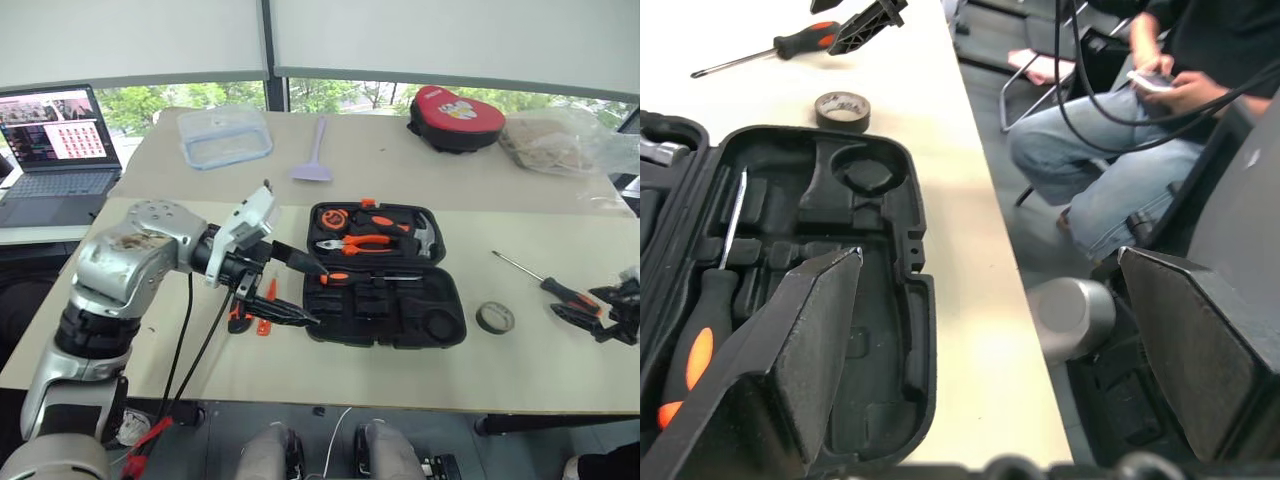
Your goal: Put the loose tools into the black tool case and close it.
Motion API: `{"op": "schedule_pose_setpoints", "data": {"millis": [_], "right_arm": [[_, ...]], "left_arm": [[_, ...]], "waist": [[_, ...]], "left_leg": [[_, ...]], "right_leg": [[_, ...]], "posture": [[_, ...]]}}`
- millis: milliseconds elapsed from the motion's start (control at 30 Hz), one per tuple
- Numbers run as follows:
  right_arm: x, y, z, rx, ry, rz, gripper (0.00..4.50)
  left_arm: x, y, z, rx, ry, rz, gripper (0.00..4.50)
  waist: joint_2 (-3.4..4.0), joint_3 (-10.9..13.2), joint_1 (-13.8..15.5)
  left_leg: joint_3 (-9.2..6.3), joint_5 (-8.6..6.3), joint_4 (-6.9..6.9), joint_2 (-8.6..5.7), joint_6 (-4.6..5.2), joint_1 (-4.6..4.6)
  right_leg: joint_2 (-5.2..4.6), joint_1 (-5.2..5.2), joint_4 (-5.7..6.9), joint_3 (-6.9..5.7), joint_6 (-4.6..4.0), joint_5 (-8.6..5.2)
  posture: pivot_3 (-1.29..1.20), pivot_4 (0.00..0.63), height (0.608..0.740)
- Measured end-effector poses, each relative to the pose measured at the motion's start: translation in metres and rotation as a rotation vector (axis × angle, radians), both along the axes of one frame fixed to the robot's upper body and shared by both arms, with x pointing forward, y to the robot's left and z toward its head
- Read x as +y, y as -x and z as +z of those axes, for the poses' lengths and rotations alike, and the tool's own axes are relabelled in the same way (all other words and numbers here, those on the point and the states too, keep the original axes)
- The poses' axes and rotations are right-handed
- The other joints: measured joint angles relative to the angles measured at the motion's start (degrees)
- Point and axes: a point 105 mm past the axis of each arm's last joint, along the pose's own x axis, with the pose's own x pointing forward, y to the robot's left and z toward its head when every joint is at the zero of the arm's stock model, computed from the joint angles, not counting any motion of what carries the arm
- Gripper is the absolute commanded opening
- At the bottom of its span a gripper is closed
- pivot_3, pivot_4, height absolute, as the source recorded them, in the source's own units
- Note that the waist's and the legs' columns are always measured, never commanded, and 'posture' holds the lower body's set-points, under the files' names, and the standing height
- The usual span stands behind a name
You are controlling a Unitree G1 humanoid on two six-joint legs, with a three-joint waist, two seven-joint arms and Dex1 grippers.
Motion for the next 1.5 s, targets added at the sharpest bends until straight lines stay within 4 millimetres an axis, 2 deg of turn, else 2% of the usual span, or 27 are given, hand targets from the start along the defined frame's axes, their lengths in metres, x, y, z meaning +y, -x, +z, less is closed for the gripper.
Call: {"op": "schedule_pose_setpoints", "data": {"millis": [67, 300, 367, 467, 533, 667, 733, 800, 933, 1033, 1167, 1467, 1500], "right_arm": [[-0.001, -0.003, -0.005, 0.02, -0.013, -0.004, 3.88], [0.003, 0.002, -0.017, 0.06, -0.063, 0.039, 1.41], [0.007, 0.006, -0.017, 0.063, -0.072, 0.074, 1.0], [0.02, 0.011, -0.011, 0.059, -0.107, 0.151, 1.01], [0.035, 0.01, 0.006, 0.021, -0.138, 0.22, 1.01], [0.093, 0.005, 0.059, -0.06, -0.143, 0.473, 1.01], [0.124, 0.004, 0.074, -0.085, -0.119, 0.6, 1.01], [0.162, 0.003, 0.078, -0.071, -0.054, 0.779, 1.01], [0.199, -0.008, 0.067, -0.064, 0.054, 0.964, 1.01], [0.207, -0.017, 0.054, -0.041, 0.163, 1.033, 1.01], [0.207, -0.03, 0.038, -0.007, 0.25, 1.057, 1.01], [0.196, -0.031, 0.022, 0.011, 0.366, 1.117, 1.01], [0.196, -0.032, 0.021, 0.005, 0.369, 1.119, 1.51]], "left_arm": [[0.002, 0.001, -0.002, -0.006, -0.009, 0.021, 4.5], [0.005, 0.0, -0.004, -0.035, -0.025, 0.048, 4.5], [0.005, -0.001, -0.005, -0.035, -0.025, 0.052, 4.5], [0.006, -0.002, -0.005, -0.034, -0.028, 0.057, 4.5], [0.007, -0.003, -0.005, -0.034, -0.036, 0.058, 4.5], [0.007, -0.002, -0.005, -0.045, -0.036, 0.039, 4.5], [0.008, -0.004, -0.007, -0.039, -0.039, 0.037, 4.5], [0.008, -0.007, -0.01, -0.055, -0.052, 0.035, 4.5], [0.008, -0.013, -0.016, -0.08, -0.07, 0.037, 4.5], [0.006, -0.016, -0.017, -0.091, -0.069, 0.033, 4.5], [0.004, -0.02, -0.011, -0.134, -0.069, 0.025, 4.5], [0.004, -0.023, -0.013, -0.143, -0.073, 0.034, 4.5], [0.005, -0.024, -0.013, -0.145, -0.071, 0.036, 4.5]], "waist": [[0.03, -0.01, -0.05], [0.06, -0.01, 0.04], [0.07, -0.01, 0.02], [0.16, 0.0, 0.0], [0.31, 0.01, -0.04], [0.47, -0.01, -0.29], [0.46, 0.0, -0.11], [0.45, 0.01, -0.02], [0.4, 0.04, 0.59], [0.38, 0.05, 1.03], [0.36, 0.06, 0.97], [0.36, 0.07, 0.72], [0.36, 0.07, 0.73]], "left_leg": [[0.0, 0.01, -0.02, 0.0, -0.02, 0.02], [0.01, 0.01, -0.03, 0.0, -0.03, 0.02], [0.01, 0.01, -0.03, 0.0, -0.03, 0.02], [0.02, 0.0, -0.03, 0.0, -0.03, 0.02], [0.02, 0.0, -0.03, 0.0, -0.03, 0.02], [0.0, 0.0, -0.08, 0.08, -0.12, 0.1], [-0.01, -0.01, -0.08, 0.08, -0.15, 0.11], [-0.01, -0.01, -0.08, 0.05, -0.15, 0.09], [0.01, -0.01, -0.02, -0.04, -0.13, -0.07], [0.01, -0.01, 0.01, -0.05, -0.12, -0.23], [0.05, 0.0, 0.03, -0.05, -0.11, -0.29], [0.06, 0.0, 0.03, -0.03, -0.11, -0.22], [0.06, 0.0, 0.03, -0.03, -0.12, -0.21]], "right_leg": [[0.01, 0.01, 0.0, 0.0, 0.0, -0.01], [-0.01, 0.03, 0.0, -0.02, 0.0, -0.01], [0.0, 0.03, 0.0, -0.02, 0.0, -0.01], [-0.01, 0.02, 0.01, 0.01, 0.0, -0.01], [-0.02, 0.0, 0.03, 0.04, 0.0, -0.01], [0.04, -0.02, 0.09, 0.08, -0.04, -0.03], [0.05, -0.02, 0.1, 0.03, -0.07, -0.04], [0.03, -0.04, 0.08, 0.03, -0.07, -0.05], [0.0, -0.14, 0.06, -0.03, -0.07, -0.04], [0.02, -0.27, 0.06, -0.1, -0.07, -0.04], [0.04, -0.33, 0.09, -0.12, -0.06, -0.05], [0.05, -0.28, 0.12, -0.12, -0.02, -0.07], [0.04, -0.27, 0.12, -0.12, -0.03, -0.07]], "posture": [[0.0, 0.15, 0.731], [0.0, 0.15, 0.731], [0.0, 0.15, 0.731], [0.0, 0.15, 0.731], [0.0, 0.15, 0.731], [0.0, 0.15, 0.731], [0.0, 0.15, 0.731], [0.0, 0.15, 0.731], [0.0, 0.15, 0.731], [0.0, 0.15, 0.731], [0.0, 0.15, 0.731], [0.0, 0.15, 0.731], [0.0, 0.15, 0.731]]}}
